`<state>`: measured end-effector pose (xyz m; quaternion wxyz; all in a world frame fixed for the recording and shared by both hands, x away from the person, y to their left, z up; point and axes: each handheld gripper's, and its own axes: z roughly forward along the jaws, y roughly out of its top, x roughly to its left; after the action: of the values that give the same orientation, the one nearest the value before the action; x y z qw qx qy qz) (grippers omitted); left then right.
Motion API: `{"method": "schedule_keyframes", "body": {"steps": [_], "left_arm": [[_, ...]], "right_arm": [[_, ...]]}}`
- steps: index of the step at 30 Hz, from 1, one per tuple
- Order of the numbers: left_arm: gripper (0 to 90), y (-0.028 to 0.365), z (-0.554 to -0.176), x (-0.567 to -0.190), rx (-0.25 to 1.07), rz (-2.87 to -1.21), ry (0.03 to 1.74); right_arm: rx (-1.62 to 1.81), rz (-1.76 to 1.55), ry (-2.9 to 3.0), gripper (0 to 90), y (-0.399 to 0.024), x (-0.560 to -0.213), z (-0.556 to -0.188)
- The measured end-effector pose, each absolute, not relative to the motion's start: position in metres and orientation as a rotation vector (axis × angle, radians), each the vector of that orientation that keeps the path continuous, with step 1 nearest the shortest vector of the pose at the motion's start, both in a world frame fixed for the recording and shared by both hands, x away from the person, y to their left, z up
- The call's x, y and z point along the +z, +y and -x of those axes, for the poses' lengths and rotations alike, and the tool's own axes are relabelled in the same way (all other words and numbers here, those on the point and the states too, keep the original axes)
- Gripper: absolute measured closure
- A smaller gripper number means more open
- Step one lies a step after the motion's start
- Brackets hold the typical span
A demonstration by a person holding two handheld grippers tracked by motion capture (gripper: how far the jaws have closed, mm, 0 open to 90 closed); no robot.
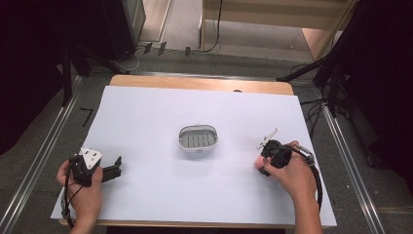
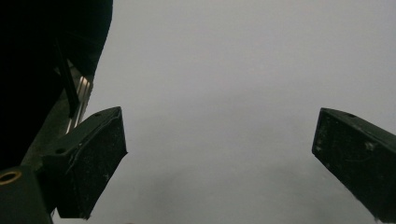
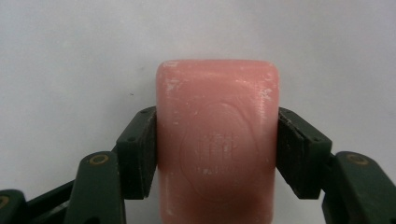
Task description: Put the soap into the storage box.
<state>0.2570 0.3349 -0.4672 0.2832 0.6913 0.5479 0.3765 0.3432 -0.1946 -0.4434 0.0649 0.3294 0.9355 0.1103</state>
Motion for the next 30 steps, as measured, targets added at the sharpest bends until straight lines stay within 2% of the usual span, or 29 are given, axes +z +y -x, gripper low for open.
{"method": "schedule_keyframes", "body": {"steps": [12,19,30], "left_arm": [[3.6,0.336,-0.257,-0.467,1.001,-1.855,1.468],[6.5,0.334,-0.257,-0.467,1.015,-1.848,1.466],[6.5,0.335,-0.257,-0.467,1.017,-1.851,1.464]], "right_arm": [[0.399,-0.816,2.86,39.1,-0.183,-0.415,-0.348],[0.417,-0.763,2.874,39.1,-0.176,-0.406,-0.352],[0.41,-0.673,2.956,39.1,-0.16,-0.407,-0.367]]}}
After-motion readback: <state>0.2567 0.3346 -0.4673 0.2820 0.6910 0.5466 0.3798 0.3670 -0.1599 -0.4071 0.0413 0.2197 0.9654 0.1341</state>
